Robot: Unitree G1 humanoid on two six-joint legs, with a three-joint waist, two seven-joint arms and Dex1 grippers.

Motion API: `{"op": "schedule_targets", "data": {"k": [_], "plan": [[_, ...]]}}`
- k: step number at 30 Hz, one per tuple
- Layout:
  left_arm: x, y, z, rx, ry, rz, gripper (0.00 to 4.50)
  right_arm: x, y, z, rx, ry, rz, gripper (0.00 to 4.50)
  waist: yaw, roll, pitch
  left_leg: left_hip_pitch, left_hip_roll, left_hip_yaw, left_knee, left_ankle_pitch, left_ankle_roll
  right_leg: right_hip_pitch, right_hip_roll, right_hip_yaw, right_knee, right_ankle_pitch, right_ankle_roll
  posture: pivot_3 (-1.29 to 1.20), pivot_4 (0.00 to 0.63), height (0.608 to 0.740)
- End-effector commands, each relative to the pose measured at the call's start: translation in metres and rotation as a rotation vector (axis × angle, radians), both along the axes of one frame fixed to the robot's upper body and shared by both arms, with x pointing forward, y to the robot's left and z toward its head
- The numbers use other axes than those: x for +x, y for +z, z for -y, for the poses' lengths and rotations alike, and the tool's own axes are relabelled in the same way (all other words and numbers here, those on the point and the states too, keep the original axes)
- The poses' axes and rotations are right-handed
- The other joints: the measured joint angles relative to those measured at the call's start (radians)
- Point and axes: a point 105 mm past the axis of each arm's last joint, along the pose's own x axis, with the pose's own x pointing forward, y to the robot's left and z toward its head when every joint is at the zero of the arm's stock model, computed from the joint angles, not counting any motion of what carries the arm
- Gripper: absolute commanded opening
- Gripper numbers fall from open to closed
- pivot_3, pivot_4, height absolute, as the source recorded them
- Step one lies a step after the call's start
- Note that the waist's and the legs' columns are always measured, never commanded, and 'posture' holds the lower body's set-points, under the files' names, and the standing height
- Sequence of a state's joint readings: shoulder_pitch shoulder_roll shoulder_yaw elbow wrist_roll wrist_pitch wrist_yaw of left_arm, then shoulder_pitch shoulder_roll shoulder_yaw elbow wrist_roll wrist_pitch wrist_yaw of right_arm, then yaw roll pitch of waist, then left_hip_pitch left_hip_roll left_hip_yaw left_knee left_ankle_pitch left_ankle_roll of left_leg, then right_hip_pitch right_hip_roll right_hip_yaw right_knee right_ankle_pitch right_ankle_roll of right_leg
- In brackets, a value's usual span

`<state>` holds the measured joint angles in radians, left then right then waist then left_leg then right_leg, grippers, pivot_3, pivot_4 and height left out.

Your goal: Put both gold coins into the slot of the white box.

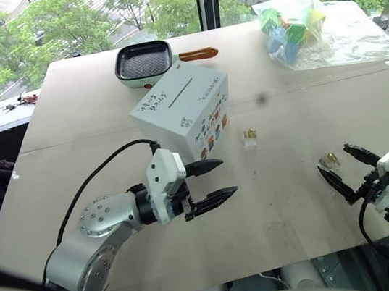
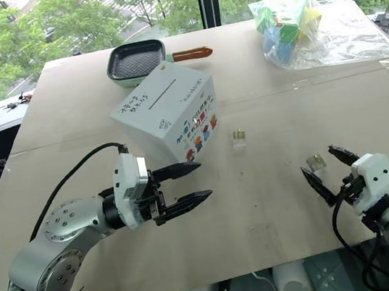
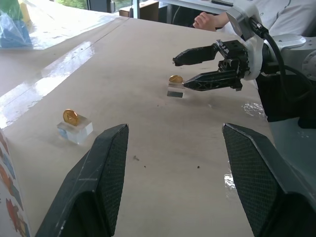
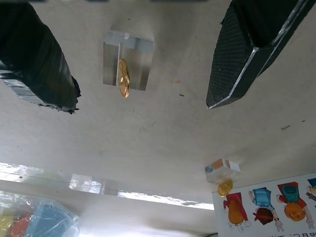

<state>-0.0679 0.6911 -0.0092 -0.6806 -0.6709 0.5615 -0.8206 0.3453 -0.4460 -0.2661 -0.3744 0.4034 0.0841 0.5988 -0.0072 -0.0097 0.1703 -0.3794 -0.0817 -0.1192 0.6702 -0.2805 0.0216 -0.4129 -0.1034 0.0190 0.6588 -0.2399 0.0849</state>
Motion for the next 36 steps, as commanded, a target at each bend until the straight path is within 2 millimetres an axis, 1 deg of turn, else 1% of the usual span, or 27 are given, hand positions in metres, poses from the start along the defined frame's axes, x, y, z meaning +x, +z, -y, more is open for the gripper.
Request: {"op": "schedule_targets", "data": {"k": [1, 3, 4, 5, 6, 7, 12, 13, 17, 19, 20, 22, 24, 25, 28, 30, 32, 34, 36], "plan": [[-0.006, 0.008, 0.002, -0.002, -0.010, 0.038, 3.10, 0.003, 0.002, -0.001, -0.001, -0.002, 0.002, 4.48, -0.001, 0.000, 0.000, 0.000, 0.000, 0.000, 0.000, 0.000, 0.000, 0.000, 0.000, 0.000, 0.000, 0.000, 0.000, 0.00, 0.150, 0.721], [-0.005, 0.008, 0.002, 0.001, 0.000, 0.042, 3.10, 0.004, -0.002, -0.001, -0.003, -0.004, -0.018, 4.48, 0.000, 0.000, 0.000, 0.000, 0.000, 0.000, 0.000, 0.000, 0.000, 0.000, 0.000, 0.000, 0.000, 0.000, 0.000, 0.00, 0.150, 0.721], [-0.005, 0.007, 0.002, 0.004, 0.007, 0.043, 3.10, 0.005, -0.004, -0.001, -0.003, -0.004, -0.022, 3.98, 0.000, 0.000, 0.000, 0.000, 0.000, 0.000, 0.000, 0.000, 0.000, 0.000, 0.000, 0.000, 0.000, 0.000, 0.000, 0.00, 0.150, 0.721], [-0.005, 0.007, 0.001, 0.005, 0.010, 0.044, 3.10, 0.006, -0.005, -0.001, -0.002, -0.005, -0.025, 3.66, 0.000, 0.000, 0.000, 0.000, 0.000, 0.000, 0.000, 0.000, 0.000, 0.000, 0.000, 0.000, 0.000, 0.000, 0.000, 0.00, 0.150, 0.721], [-0.005, 0.007, 0.001, 0.005, 0.011, 0.044, 3.10, 0.007, -0.005, -0.001, -0.001, -0.006, -0.026, 3.17, 0.000, 0.000, 0.000, 0.000, 0.000, 0.000, 0.000, 0.000, 0.000, 0.000, 0.000, 0.000, 0.000, 0.000, 0.000, 0.00, 0.150, 0.721], [-0.005, 0.007, 0.001, 0.005, 0.012, 0.044, 3.10, 0.008, -0.005, -0.001, 0.000, -0.009, -0.027, 2.81, 0.000, 0.000, 0.000, 0.000, 0.000, 0.000, 0.000, 0.000, 0.000, 0.000, 0.000, 0.000, 0.000, 0.000, 0.000, 0.00, 0.150, 0.721], [-0.006, 0.007, 0.000, 0.005, 0.020, 0.043, 3.10, 0.011, -0.006, 0.002, 0.005, -0.028, -0.027, 0.29, 0.000, 0.000, 0.000, 0.000, 0.000, 0.000, 0.000, 0.000, 0.000, 0.000, 0.000, 0.000, 0.000, 0.000, 0.000, 0.00, 0.150, 0.721], [-0.006, 0.007, -0.001, 0.005, 0.022, 0.043, 3.10, 0.011, -0.006, 0.002, 0.001, -0.026, -0.028, 0.05, 0.000, 0.000, 0.000, 0.000, 0.000, 0.000, 0.000, 0.000, 0.000, 0.000, 0.000, 0.000, 0.000, 0.000, 0.000, 0.00, 0.150, 0.721], [-0.005, 0.006, -0.002, 0.002, 0.027, 0.041, 3.10, 0.011, -0.006, 0.001, 0.006, -0.030, -0.026, 0.05, 0.000, 0.000, 0.000, 0.000, 0.000, 0.000, 0.000, 0.000, 0.000, 0.000, 0.000, 0.000, 0.000, 0.000, 0.000, 0.00, 0.150, 0.721], [-0.004, 0.007, -0.002, -0.015, 0.033, 0.038, 3.10, 0.011, -0.002, -0.001, 0.026, -0.025, -0.015, 0.05, 0.000, 0.000, 0.000, 0.000, 0.000, 0.000, 0.000, 0.000, 0.000, 0.000, 0.000, 0.000, 0.000, 0.000, 0.000, 0.00, 0.150, 0.721], [-0.003, 0.008, -0.001, -0.029, 0.036, 0.033, 3.10, 0.012, 0.001, -0.002, 0.050, -0.023, -0.008, 0.05, 0.000, 0.000, 0.000, 0.000, 0.000, 0.000, 0.000, 0.000, 0.000, 0.000, 0.000, 0.000, 0.000, 0.000, 0.000, 0.00, 0.150, 0.721], [-0.002, 0.015, 0.001, -0.109, 0.042, 0.004, 3.10, 0.015, 0.017, -0.013, 0.188, 0.009, 0.008, 0.05, -0.002, 0.000, 0.000, 0.000, 0.000, 0.000, 0.000, 0.000, 0.000, 0.000, 0.000, 0.000, 0.000, 0.000, 0.000, 0.00, 0.150, 0.721], [-0.003, 0.025, 0.005, -0.238, 0.031, -0.044, 3.10, 0.015, 0.042, -0.034, 0.379, 0.119, 0.032, 0.05, -0.005, 0.000, 0.000, 0.000, 0.000, 0.000, 0.000, 0.000, 0.000, 0.000, 0.000, 0.000, 0.000, 0.000, 0.000, 0.00, 0.150, 0.721], [-0.003, 0.032, 0.009, -0.334, 0.019, -0.085, 3.10, 0.015, 0.053, -0.045, 0.474, 0.181, 0.024, 0.05, -0.005, 0.001, 0.000, 0.000, 0.000, 0.000, 0.000, 0.000, 0.000, 0.000, 0.000, 0.001, 0.000, 0.000, 0.000, 0.00, 0.150, 0.721], [-0.008, 0.051, 0.017, -0.574, -0.049, -0.207, 3.10, 0.011, 0.080, -0.078, 0.683, 0.371, -0.020, 0.05, -0.002, 0.000, 0.000, 0.000, 0.000, -0.001, 0.001, -0.001, 0.001, 0.000, 0.000, 0.000, 0.000, 0.000, 0.000, 0.00, 0.150, 0.721], [-0.011, 0.060, 0.021, -0.727, -0.109, -0.308, 3.10, 0.009, 0.098, -0.098, 0.787, 0.500, -0.039, 0.05, -0.002, 0.000, 0.000, 0.000, 0.000, -0.002, 0.001, 0.000, 0.001, 0.000, 0.000, -0.001, 0.000, 0.000, 0.000, 0.00, 0.150, 0.721], [-0.009, 0.064, 0.027, -0.827, -0.145, -0.379, 3.10, 0.007, 0.116, -0.118, 0.890, 0.626, -0.053, 0.05, -0.003, 0.000, 0.000, -0.001, 0.000, -0.002, 0.001, 0.000, 0.000, 0.000, 0.000, -0.001, 0.000, 0.000, 0.000, 0.00, 0.150, 0.721], [-0.005, 0.068, 0.030, -0.895, -0.155, -0.420, 3.10, 0.005, 0.128, -0.130, 0.948, 0.708, -0.070, 0.05, -0.003, 0.000, 0.000, -0.001, 0.000, -0.002, 0.001, 0.000, 0.000, 0.000, 0.000, -0.001, 0.000, 0.000, 0.000, 0.00, 0.150, 0.721], [-0.002, 0.072, 0.031, -0.937, -0.156, -0.441, 3.10, 0.003, 0.134, -0.137, 0.964, 0.752, -0.076, 0.05, -0.001, -0.001, 0.000, -0.001, 0.000, -0.002, 0.001, 0.001, -0.001, 0.000, 0.000, -0.002, 0.000, 0.000, 0.000, 0.00, 0.150, 0.721]]}}
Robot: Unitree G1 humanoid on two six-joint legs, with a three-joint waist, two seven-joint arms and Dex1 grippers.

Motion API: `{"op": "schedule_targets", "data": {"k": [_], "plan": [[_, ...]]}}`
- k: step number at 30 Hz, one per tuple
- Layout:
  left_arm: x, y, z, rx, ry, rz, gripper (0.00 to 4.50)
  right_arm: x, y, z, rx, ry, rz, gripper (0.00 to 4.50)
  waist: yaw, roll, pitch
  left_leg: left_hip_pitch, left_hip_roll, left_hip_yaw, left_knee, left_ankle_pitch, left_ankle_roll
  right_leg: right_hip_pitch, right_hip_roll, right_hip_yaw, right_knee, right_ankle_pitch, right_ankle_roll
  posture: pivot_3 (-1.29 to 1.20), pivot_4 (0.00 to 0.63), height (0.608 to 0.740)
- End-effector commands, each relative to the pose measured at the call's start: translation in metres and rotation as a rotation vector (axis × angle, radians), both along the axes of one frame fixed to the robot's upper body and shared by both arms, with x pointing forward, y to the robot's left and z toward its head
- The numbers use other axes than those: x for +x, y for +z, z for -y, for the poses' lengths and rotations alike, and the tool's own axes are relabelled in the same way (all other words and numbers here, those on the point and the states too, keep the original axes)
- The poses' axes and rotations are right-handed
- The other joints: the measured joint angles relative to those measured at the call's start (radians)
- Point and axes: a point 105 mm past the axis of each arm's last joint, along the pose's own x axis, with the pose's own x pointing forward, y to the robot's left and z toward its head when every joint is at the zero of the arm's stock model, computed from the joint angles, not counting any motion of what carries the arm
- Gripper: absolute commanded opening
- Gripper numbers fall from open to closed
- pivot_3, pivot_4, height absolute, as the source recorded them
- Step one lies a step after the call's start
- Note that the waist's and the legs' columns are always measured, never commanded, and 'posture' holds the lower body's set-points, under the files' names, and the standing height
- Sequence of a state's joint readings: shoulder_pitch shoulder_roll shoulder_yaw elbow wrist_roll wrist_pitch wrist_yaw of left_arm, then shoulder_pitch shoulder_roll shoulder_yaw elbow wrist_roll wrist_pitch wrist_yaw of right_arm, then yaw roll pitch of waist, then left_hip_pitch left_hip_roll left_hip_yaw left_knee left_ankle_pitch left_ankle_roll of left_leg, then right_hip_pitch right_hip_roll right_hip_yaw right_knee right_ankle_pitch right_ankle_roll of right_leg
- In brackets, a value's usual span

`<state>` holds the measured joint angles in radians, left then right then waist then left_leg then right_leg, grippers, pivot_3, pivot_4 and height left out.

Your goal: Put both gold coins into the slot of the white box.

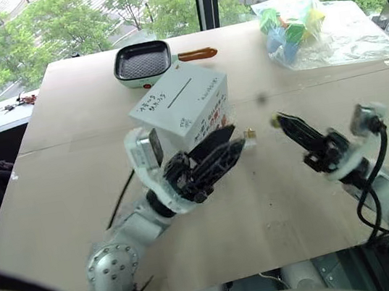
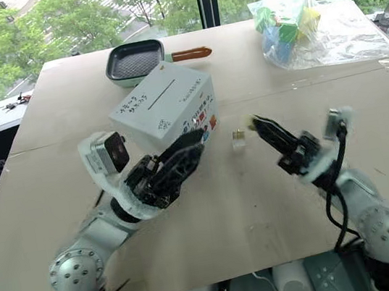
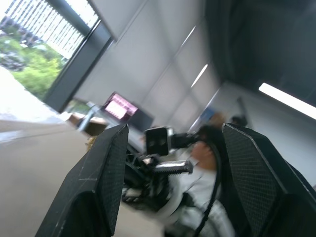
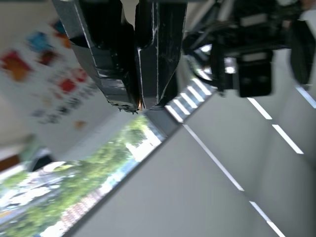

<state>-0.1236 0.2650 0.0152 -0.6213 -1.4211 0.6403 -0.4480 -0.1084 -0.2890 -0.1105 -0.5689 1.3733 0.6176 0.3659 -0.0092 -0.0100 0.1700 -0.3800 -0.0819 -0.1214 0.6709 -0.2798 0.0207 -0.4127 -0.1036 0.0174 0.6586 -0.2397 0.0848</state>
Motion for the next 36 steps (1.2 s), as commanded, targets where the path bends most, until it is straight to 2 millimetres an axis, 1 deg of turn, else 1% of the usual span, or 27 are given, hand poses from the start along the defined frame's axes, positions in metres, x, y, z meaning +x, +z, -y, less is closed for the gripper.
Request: {"op": "schedule_targets", "data": {"k": [1, 5, 10, 20, 27, 29, 30, 31, 32, 33, 34, 36], "plan": [[0.001, 0.009, 0.000, -0.072, -0.020, -0.028, 3.10, -0.010, 0.015, -0.012, 0.053, 0.087, 0.021, 0.05, 0.001, 0.000, 0.000, 0.000, 0.000, 0.000, 0.000, 0.001, -0.001, 0.000, 0.000, 0.000, 0.000, 0.000, 0.000, 0.00, 0.150, 0.721], [0.003, 0.012, -0.003, -0.101, -0.005, -0.032, 3.10, -0.014, 0.019, -0.019, 0.073, 0.125, 0.028, 0.05, -0.001, 0.000, 0.000, -0.001, 0.000, 0.001, 0.000, 0.001, -0.001, 0.000, 0.000, 0.001, -0.001, 0.000, 0.000, 0.00, 0.150, 0.721], [0.003, 0.008, -0.002, -0.089, -0.009, -0.051, 3.10, -0.021, 0.022, -0.023, 0.080, 0.166, 0.049, 0.05, -0.003, 0.000, 0.000, 0.000, 0.000, 0.001, 0.000, 0.001, -0.001, 0.000, 0.001, 0.001, -0.001, 0.000, 0.000, 0.00, 0.150, 0.721], [0.006, -0.001, 0.003, -0.038, -0.041, -0.109, 3.10, -0.029, 0.030, -0.025, 0.089, 0.186, 0.115, 0.05, -0.003, 0.000, 0.000, 0.000, 0.000, 0.001, 0.000, 0.000, -0.001, 0.000, 0.001, 0.001, -0.001, 0.000, 0.000, 0.00, 0.150, 0.721], [0.002, 0.000, 0.006, -0.032, -0.065, -0.101, 3.10, -0.033, 0.030, -0.027, 0.076, 0.206, 0.120, 0.05, -0.002, 0.000, 0.000, 0.000, 0.000, 0.001, 0.000, 0.000, -0.001, 0.000, 0.001, 0.001, -0.001, 0.000, 0.000, 0.00, 0.150, 0.721], [0.001, 0.000, 0.006, -0.034, -0.068, -0.097, 2.54, -0.033, 0.031, -0.028, 0.073, 0.210, 0.119, 0.00, -0.002, 0.000, 0.000, 0.000, 0.000, 0.001, 0.000, 0.000, 0.000, 0.000, 0.001, 0.001, -0.001, 0.000, 0.000, 0.00, 0.150, 0.721], [0.001, 0.000, 0.006, -0.036, -0.070, -0.096, 2.50, -0.033, 0.031, -0.029, 0.072, 0.213, 0.119, 0.00, -0.002, 0.000, 0.000, 0.000, 0.000, 0.001, 0.000, 0.000, 0.000, 0.000, 0.001, 0.001, -0.001, 0.000, 0.000, 0.00, 0.150, 0.721], [0.000, 0.001, 0.007, -0.037, -0.073, -0.094, 1.78, -0.033, 0.032, -0.030, 0.069, 0.217, 0.119, 0.00, -0.002, 0.000, 0.000, 0.000, 0.000, 0.001, 0.000, 0.000, 0.000, 0.000, 0.001, 0.001, -0.001, 0.000, 0.000, 0.00, 0.150, 0.721], [0.000, 0.001, 0.007, -0.039, -0.076, -0.091, 1.55, -0.033, 0.032, -0.031, 0.066, 0.221, 0.118, 0.00, -0.003, 0.000, 0.000, 0.000, 0.000, 0.001, 0.000, 0.000, 0.000, 0.000, 0.001, 0.001, -0.001, 0.000, 0.000, 0.00, 0.150, 0.721], [0.000, 0.001, 0.007, -0.041, -0.078, -0.089, 1.12, -0.032, 0.032, -0.032, 0.064, 0.223, 0.116, 0.00, -0.002, 0.000, 0.000, 0.000, 0.000, 0.001, 0.000, 0.000, 0.000, 0.000, 0.001, 0.001, -0.001, 0.000, 0.000, 0.00, 0.150, 0.721], [-0.001, 0.001, 0.007, -0.041, -0.080, -0.088, 0.50, -0.032, 0.032, -0.033, 0.062, 0.225, 0.115, 0.00, -0.002, 0.000, 0.000, 0.000, 0.000, 0.001, 0.000, 0.000, 0.000, 0.000, 0.001, 0.001, -0.001, 0.000, 0.000, 0.00, 0.150, 0.721], [-0.001, 0.000, 0.008, -0.032, -0.087, -0.085, 0.07, -0.030, 0.031, -0.033, 0.059, 0.228, 0.113, 0.00, -0.002, 0.000, 0.000, 0.000, 0.000, 0.001, 0.000, 0.000, 0.000, 0.000, 0.001, 0.001, -0.001, 0.000, 0.000, 0.00, 0.150, 0.721]]}}
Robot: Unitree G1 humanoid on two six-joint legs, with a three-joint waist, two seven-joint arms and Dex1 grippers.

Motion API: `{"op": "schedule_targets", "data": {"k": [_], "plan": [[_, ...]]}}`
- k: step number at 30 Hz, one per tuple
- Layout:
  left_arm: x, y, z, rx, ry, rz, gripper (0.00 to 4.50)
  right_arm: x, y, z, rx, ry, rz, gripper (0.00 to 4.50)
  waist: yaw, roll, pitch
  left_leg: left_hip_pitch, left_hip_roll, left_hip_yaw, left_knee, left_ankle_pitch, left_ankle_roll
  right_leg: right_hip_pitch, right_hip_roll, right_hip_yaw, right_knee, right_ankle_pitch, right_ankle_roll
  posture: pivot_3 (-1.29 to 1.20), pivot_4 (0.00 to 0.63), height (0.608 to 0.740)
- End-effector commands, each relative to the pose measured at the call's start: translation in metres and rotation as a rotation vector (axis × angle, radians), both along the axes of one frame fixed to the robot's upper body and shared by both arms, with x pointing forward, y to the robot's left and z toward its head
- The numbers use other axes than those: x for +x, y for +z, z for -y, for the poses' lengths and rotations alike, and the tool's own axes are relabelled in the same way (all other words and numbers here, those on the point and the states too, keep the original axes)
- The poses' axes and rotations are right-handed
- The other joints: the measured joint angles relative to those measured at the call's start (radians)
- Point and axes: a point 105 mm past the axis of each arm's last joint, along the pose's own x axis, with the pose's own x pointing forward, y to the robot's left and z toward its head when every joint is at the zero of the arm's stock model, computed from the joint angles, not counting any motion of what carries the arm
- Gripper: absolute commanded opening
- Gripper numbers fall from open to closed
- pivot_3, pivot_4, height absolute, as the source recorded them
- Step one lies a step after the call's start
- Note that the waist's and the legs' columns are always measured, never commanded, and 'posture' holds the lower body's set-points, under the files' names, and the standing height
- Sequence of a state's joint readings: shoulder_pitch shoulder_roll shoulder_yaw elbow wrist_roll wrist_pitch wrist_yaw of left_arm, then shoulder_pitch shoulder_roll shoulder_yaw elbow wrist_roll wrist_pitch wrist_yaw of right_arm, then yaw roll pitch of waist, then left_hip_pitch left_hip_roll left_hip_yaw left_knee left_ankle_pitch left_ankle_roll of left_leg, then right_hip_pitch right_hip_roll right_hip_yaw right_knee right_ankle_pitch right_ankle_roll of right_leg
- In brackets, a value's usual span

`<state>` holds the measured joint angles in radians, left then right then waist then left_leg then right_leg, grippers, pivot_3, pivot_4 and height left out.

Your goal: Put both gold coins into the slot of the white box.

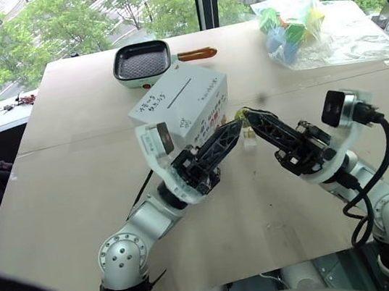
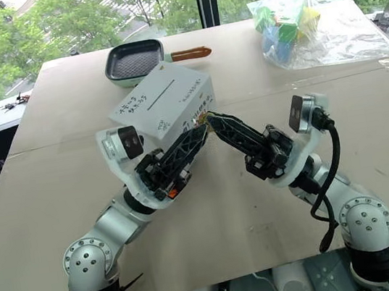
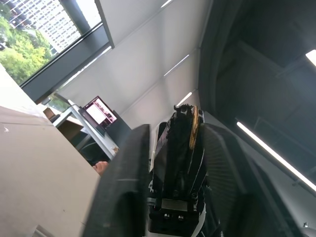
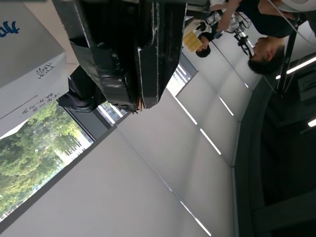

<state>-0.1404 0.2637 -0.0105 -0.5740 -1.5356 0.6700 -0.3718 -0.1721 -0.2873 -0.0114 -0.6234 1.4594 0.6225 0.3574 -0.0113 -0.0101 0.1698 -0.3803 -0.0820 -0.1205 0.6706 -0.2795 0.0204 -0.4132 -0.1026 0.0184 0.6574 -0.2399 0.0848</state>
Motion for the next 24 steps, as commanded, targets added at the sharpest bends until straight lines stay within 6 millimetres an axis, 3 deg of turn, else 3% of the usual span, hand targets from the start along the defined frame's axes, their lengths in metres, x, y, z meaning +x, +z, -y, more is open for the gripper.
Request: {"op": "schedule_targets", "data": {"k": [1, 17, 20, 24], "plan": [[-0.007, 0.004, 0.003, 0.005, -0.029, 0.031, 0.07, -0.009, 0.009, -0.005, 0.017, 0.048, 0.045, 0.00, 0.000, 0.000, 0.000, 0.000, 0.000, 0.000, 0.000, 0.000, 0.000, 0.000, 0.000, 0.000, 0.000, 0.000, 0.000, 0.00, 0.150, 0.721], [0.001, 0.006, -0.004, 0.002, 0.066, 0.029, 0.07, -0.004, -0.006, -0.002, -0.040, -0.004, 0.035, 0.00, 0.000, 0.000, 0.000, 0.000, 0.000, 0.000, 0.000, 0.000, 0.001, 0.000, 0.000, 0.000, 0.000, 0.000, 0.000, 0.00, 0.150, 0.721], [0.008, 0.007, -0.010, 0.044, 0.163, 0.041, 0.00, 0.007, -0.009, 0.004, -0.058, -0.092, 0.033, 1.03, 0.000, 0.000, 0.000, 0.000, 0.000, 0.000, 0.000, -0.001, 0.001, 0.000, 0.000, 0.000, 0.000, 0.000, 0.000, 0.00, 0.150, 0.721], [0.007, 0.016, -0.016, 0.062, 0.218, 0.085, 0.00, 0.017, -0.009, 0.012, -0.057, -0.193, 0.045, 2.80, 0.001, 0.000, 0.000, 0.000, 0.000, 0.000, 0.000, 0.000, 0.000, 0.000, 0.000, 0.000, -0.001, 0.000, 0.000, 0.00, 0.150, 0.721]]}}
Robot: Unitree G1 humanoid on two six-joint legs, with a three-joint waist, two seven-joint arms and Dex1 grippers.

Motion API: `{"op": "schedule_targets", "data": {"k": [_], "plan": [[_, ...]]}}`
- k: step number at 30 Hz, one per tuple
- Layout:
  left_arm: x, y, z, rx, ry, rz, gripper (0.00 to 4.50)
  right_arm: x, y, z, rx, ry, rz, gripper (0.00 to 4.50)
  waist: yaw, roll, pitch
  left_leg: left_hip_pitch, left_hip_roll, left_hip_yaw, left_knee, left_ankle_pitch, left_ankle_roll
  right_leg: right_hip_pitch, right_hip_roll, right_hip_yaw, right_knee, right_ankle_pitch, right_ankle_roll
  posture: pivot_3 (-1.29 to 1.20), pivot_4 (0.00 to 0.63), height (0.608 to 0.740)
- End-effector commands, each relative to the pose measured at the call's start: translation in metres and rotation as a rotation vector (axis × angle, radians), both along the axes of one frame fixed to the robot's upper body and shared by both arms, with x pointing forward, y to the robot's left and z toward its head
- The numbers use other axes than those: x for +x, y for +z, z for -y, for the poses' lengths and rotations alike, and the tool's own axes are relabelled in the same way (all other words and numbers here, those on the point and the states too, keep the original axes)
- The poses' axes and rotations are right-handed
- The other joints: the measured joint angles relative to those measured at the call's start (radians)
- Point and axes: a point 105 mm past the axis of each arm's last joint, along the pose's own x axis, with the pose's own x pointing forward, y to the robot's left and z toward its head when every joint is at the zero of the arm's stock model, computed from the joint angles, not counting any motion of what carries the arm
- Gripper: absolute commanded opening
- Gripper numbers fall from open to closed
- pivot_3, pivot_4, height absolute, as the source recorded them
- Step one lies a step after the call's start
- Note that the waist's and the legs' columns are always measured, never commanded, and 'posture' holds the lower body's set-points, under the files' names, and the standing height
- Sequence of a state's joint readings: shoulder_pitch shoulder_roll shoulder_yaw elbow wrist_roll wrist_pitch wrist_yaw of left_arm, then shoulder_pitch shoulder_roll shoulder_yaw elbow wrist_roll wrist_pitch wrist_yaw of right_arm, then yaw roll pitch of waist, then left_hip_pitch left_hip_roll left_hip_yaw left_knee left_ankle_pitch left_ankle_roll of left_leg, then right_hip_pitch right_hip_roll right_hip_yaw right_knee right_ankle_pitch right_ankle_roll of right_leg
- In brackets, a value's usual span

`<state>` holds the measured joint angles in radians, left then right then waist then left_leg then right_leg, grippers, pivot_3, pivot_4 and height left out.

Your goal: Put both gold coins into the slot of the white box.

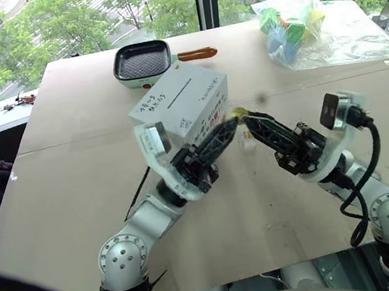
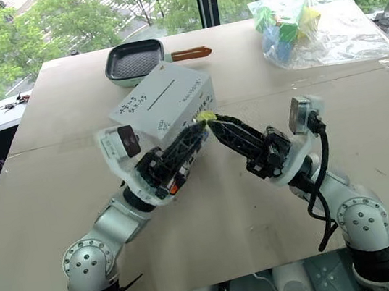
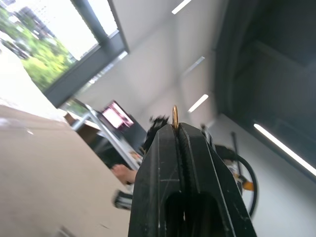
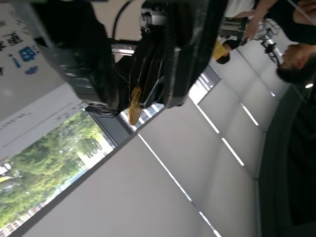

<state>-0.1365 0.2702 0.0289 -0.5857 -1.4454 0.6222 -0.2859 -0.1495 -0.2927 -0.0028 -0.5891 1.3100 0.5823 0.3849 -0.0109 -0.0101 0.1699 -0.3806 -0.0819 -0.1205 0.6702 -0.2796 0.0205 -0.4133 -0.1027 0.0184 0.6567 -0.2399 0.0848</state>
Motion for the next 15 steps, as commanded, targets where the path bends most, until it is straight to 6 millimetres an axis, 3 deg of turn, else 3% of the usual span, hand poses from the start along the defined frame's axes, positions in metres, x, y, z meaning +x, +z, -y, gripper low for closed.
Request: {"op": "schedule_targets", "data": {"k": [1, 2, 4, 7, 12, 15], "plan": [[-0.010, 0.022, -0.005, -0.001, 0.041, 0.100, 0.00, 0.005, 0.008, 0.009, 0.023, -0.095, 0.045, 3.36, 0.001, 0.000, 0.000, 0.000, 0.000, 0.000, 0.000, 0.000, 0.000, 0.000, 0.000, 0.000, 0.000, 0.000, 0.000, 0.00, 0.150, 0.721], [-0.011, 0.024, -0.007, 0.009, 0.048, 0.113, 0.00, 0.006, 0.010, 0.014, 0.034, -0.110, 0.045, 3.92, 0.001, 0.000, 0.000, -0.001, 0.000, 0.000, 0.000, 0.000, -0.001, 0.000, 0.000, 0.000, -0.001, 0.000, 0.000, 0.00, 0.150, 0.721], [-0.018, 0.028, -0.015, 0.053, 0.060, 0.143, 0.00, 0.010, 0.009, 0.026, 0.012, -0.144, 0.051, 4.35, 0.000, 0.000, 0.000, -0.001, 0.000, 0.000, 0.000, 0.000, -0.001, 0.000, 0.000, 0.000, -0.001, 0.000, 0.000, 0.00, 0.150, 0.721], [-0.024, 0.030, -0.039, 0.146, 0.127, 0.182, 0.00, 0.018, 0.006, 0.048, -0.070, -0.193, 0.070, 4.35, -0.003, 0.000, 0.000, 0.000, 0.000, 0.000, -0.001, 0.000, -0.001, -0.001, 0.000, 0.001, -0.001, 0.000, 0.000, 0.00, 0.150, 0.721], [-0.028, 0.033, -0.061, 0.333, 0.172, 0.250, 0.00, 0.031, 0.007, 0.071, -0.208, -0.253, 0.116, 4.35, 0.000, 0.001, 0.001, 0.000, 0.000, 0.000, -0.002, -0.001, 0.001, 0.000, 0.000, -0.001, -0.001, 0.000, 0.000, 0.00, 0.150, 0.721], [-0.014, 0.048, -0.069, 0.435, 0.260, 0.322, 0.00, 0.039, 0.008, 0.077, -0.345, -0.277, 0.187, 4.35, 0.003, 0.001, 0.001, 0.000, 0.000, 0.001, -0.001, -0.001, 0.002, 0.000, 0.000, 0.000, -0.002, 0.000, 0.000, 0.00, 0.150, 0.721]]}}
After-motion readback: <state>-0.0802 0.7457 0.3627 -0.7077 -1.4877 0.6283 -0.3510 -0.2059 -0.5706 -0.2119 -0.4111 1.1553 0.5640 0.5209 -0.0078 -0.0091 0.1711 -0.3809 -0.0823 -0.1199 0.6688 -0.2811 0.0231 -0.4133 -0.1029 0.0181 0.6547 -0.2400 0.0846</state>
